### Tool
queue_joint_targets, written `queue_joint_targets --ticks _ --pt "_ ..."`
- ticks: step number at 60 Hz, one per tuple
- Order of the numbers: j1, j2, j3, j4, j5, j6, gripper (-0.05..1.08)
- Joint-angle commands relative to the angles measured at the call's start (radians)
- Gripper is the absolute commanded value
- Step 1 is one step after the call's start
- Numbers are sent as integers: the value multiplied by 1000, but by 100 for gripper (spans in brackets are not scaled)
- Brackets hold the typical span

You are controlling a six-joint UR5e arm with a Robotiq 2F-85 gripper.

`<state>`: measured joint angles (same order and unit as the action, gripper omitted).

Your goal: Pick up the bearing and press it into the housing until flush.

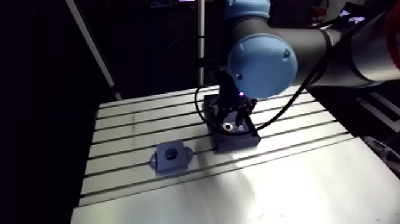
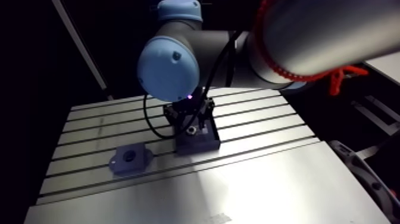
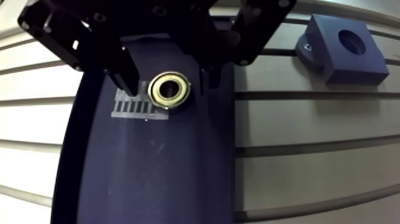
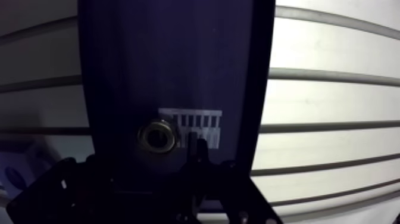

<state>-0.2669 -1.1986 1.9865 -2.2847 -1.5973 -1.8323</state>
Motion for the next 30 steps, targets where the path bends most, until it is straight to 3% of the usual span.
queue_joint_targets --ticks 1,30 --pt "0 3 -1 -3 0 0 38" --pt "0 15 -1 -16 0 -18 39"
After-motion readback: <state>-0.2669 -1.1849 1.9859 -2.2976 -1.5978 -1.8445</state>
